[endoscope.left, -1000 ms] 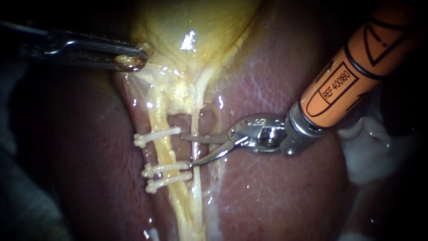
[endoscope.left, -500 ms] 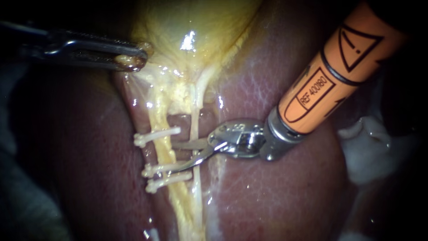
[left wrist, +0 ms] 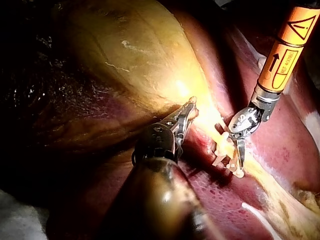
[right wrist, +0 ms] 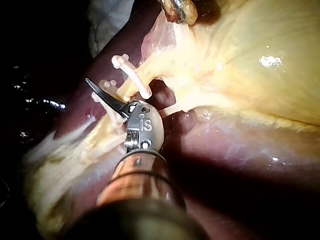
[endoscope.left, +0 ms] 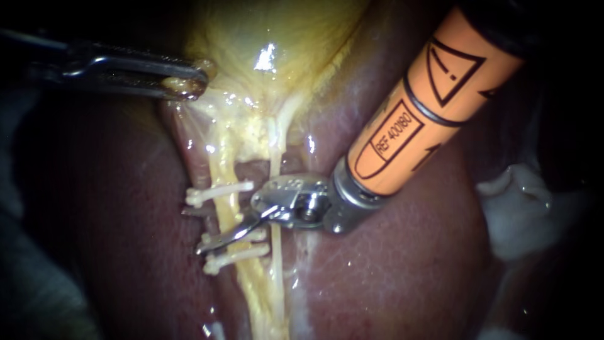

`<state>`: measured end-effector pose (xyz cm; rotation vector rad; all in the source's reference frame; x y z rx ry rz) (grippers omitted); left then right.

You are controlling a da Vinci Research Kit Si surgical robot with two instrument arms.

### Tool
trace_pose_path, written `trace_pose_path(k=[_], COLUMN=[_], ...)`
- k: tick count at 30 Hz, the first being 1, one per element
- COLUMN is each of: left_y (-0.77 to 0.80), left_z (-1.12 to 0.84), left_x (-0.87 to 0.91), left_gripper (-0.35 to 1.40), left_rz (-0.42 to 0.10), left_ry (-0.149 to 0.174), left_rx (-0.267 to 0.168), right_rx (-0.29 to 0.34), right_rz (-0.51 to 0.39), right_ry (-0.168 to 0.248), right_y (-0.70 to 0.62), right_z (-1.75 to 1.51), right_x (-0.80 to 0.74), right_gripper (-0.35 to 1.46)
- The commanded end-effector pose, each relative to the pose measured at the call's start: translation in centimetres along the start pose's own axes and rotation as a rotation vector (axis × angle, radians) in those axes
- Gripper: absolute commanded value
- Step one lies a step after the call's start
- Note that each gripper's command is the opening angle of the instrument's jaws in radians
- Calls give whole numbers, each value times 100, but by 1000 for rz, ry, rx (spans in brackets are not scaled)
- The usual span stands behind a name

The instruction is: Go to the cutting position left tube

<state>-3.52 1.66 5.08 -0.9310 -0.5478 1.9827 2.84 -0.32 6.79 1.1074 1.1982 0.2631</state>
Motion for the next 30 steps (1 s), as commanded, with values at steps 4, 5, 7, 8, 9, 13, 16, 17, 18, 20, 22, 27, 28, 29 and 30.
trace_pose_path(k=[4,5,7,8,9,13,16,17,18,20,22,27,28,29,30], left_y=[0,0,0,0,0,-1,-1,-1,-1,-1,-1,-1,-1,-2,-2], left_z=[0,0,0,0,0,0,0,0,0,0,0,0,0,1,1], left_x=[0,0,0,0,0,0,0,0,0,0,0,0,0,0,0], left_gripper=[-35,-35,-35,-35,-35,-35,-35,-35,-35,-35,-35,-35,-35,-35,-35], left_rz=[0,0,0,0,0,0,0,0,0,0,0,0,0,0,0], left_ry=[0,0,0,0,0,0,0,0,0,0,0,0,0,0,0], left_rx=[-1,-1,-1,-1,-1,-1,-1,-1,-1,-1,-1,-1,-1,-1,-1], right_rx=[6,9,13,17,20,27,28,28,28,28,29,26,23,22,18], right_rz=[1,2,3,4,5,8,8,8,8,8,8,8,8,8,7], right_ry=[15,18,22,29,32,43,43,43,43,43,46,47,49,49,49], right_y=[-5,-8,-13,-17,-19,-27,-29,-29,-29,-29,-29,-27,-26,-25,-24], right_z=[6,7,7,7,7,8,8,8,8,8,8,9,9,9,9], right_x=[7,9,14,17,20,27,29,29,29,29,29,30,30,29,28], right_gripper=[142,142,142,142,142,142,142,142,142,142,142,142,142,142,142])
